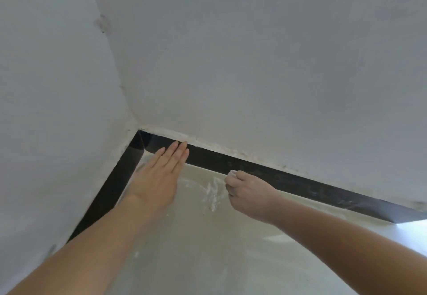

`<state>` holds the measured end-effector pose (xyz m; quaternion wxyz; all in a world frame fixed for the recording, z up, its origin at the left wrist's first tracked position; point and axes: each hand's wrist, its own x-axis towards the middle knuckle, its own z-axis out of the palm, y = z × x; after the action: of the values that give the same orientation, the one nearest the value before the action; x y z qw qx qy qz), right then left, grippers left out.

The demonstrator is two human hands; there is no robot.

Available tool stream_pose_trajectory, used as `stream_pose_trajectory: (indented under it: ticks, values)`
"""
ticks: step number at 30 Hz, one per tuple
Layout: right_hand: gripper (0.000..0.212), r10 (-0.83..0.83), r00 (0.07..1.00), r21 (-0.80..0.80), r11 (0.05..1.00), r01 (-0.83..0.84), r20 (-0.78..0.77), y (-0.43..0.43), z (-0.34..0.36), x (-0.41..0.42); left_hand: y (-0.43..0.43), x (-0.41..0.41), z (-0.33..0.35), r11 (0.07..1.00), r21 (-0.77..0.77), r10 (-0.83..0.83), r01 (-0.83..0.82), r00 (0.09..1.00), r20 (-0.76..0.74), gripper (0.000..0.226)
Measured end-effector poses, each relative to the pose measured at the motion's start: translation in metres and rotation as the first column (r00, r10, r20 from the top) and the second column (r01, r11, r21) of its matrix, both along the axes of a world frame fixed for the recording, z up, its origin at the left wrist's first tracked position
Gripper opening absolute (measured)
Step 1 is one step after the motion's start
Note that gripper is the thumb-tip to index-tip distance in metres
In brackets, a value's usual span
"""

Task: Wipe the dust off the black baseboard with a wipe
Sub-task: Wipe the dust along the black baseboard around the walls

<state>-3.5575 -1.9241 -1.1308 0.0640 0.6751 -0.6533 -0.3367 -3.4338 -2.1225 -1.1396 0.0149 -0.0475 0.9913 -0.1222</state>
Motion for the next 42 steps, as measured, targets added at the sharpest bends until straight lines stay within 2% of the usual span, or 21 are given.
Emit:
stream_pose_trajectory:
  ticks: [2, 5, 7, 10, 12, 14, 17, 20, 23, 25, 26, 28, 32, 36, 42]
  values:
    - [0.008, 0.072, 0.997, -0.087, 0.994, -0.07, 0.021, -0.018, 0.002, 0.001, 0.008, -0.012, -0.007, 0.995, 0.052, -0.078, 0.086, 0.987, -0.142, 0.059]
    - [0.02, 0.151, 0.989, -0.188, 0.971, -0.149, -0.007, -0.045, -0.011, -0.008, 0.007, -0.02, -0.02, 0.995, 0.018, -0.091, 0.094, 0.986, -0.141, 0.063]
    - [0.031, 0.128, 0.992, -0.223, 0.966, -0.128, -0.015, -0.051, -0.019, -0.021, 0.004, -0.026, -0.023, 0.996, 0.037, -0.074, 0.08, 0.987, -0.139, 0.063]
    - [0.035, 0.091, 0.995, -0.17, 0.981, -0.097, -0.042, -0.032, -0.025, -0.038, 0.003, -0.03, -0.032, 0.994, 0.074, -0.07, 0.083, 0.984, -0.166, 0.061]
    - [0.042, 0.085, 0.994, -0.207, 0.973, -0.098, -0.071, -0.01, -0.025, -0.046, 0.004, -0.03, -0.036, 0.992, 0.098, -0.059, 0.078, 0.981, -0.187, 0.06]
    - [0.024, 0.086, 0.994, -0.215, 0.971, -0.1, -0.071, 0.014, -0.024, -0.049, 0.004, -0.029, -0.037, 0.991, 0.104, -0.059, 0.079, 0.982, -0.181, 0.06]
    - [0.017, -0.001, 0.997, -0.157, 0.988, -0.011, -0.079, 0.044, -0.022, -0.055, 0.005, -0.029, -0.033, 0.99, 0.119, -0.051, 0.073, 0.982, -0.18, 0.06]
    - [0.012, -0.148, 0.988, -0.072, 0.987, 0.144, -0.049, 0.064, -0.025, -0.053, 0.008, -0.028, -0.029, 0.99, 0.127, -0.035, 0.055, 0.987, -0.155, 0.059]
    - [0.01, -0.311, 0.949, 0.009, 0.95, 0.311, 0.052, 0.059, -0.014, -0.034, 0.008, -0.027, -0.029, 0.992, 0.119, -0.026, 0.043, 0.989, -0.145, 0.059]
    - [0.006, -0.362, 0.921, 0.083, 0.932, 0.353, 0.141, 0.048, -0.012, -0.022, 0.008, -0.028, -0.03, 0.993, 0.112, -0.022, 0.039, 0.988, -0.151, 0.059]
    - [0.005, -0.302, 0.939, 0.065, 0.953, 0.295, 0.166, 0.04, -0.013, -0.017, 0.009, -0.028, -0.03, 0.993, 0.114, -0.015, 0.032, 0.989, -0.149, 0.059]
    - [0.008, -0.139, 0.972, -0.089, 0.983, 0.158, 0.189, 0.014, -0.014, -0.009, 0.009, -0.028, -0.029, 0.993, 0.117, -0.005, 0.023, 0.989, -0.146, 0.058]
    - [0.008, 0.083, 0.992, -0.193, 0.979, -0.064, 0.091, -0.041, -0.035, -0.012, 0.008, -0.028, -0.03, 0.996, 0.09, -0.008, 0.019, 0.992, -0.124, 0.064]
    - [0.011, 0.043, 0.999, -0.135, 0.99, -0.038, 0.034, -0.046, -0.045, -0.027, 0.009, -0.03, -0.029, 0.997, 0.069, -0.012, 0.022, 0.991, -0.135, 0.063]
    - [0.008, -0.113, 0.992, 0.006, 0.994, 0.113, -0.061, 0.024, -0.043, -0.044, 0.016, -0.028, -0.027, 0.996, 0.085, 0.028, -0.018, 0.992, -0.125, 0.07]
